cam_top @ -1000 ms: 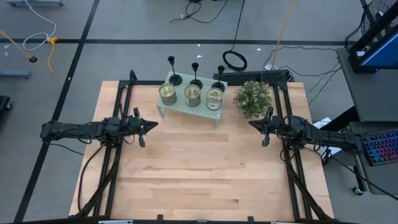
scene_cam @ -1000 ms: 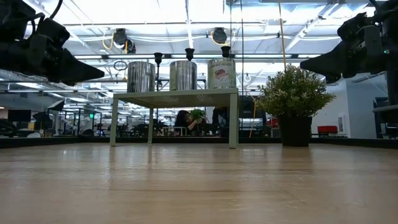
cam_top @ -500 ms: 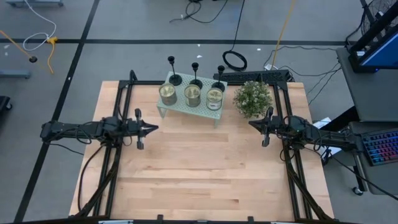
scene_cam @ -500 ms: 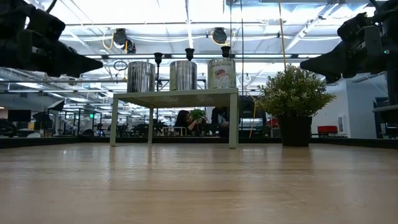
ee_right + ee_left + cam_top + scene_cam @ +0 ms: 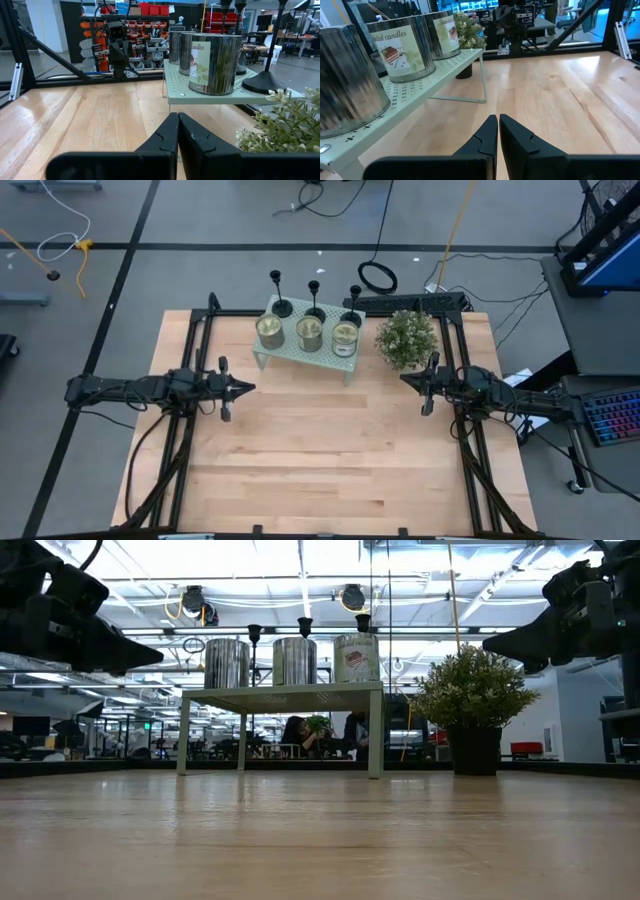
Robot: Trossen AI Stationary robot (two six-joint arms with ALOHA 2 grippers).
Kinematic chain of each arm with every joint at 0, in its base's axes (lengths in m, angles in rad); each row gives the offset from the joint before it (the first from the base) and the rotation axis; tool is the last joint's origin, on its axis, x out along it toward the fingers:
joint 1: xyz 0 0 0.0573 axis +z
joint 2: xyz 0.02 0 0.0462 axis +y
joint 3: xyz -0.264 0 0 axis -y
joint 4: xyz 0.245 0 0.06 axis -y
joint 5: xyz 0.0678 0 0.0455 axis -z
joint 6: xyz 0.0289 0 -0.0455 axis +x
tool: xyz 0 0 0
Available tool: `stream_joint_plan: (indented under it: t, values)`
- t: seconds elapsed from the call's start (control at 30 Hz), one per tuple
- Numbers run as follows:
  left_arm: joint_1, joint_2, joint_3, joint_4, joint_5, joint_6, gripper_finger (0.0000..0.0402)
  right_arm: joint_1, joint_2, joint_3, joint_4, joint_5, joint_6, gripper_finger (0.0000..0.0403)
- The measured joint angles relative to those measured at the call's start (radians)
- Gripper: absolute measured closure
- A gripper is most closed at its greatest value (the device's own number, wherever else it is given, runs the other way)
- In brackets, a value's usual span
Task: Pick & Place candle stick holders
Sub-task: Return to Home Position
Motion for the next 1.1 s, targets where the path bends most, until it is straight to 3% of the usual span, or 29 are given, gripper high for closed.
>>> stream_joint_plan:
  t: [1.1]
  values:
    - [0.000,0.000,-0.002,0.012,-0.001,-0.003,0.0376,0.000,0.000,0.000,0.004,0.000,0.000,0.0398]
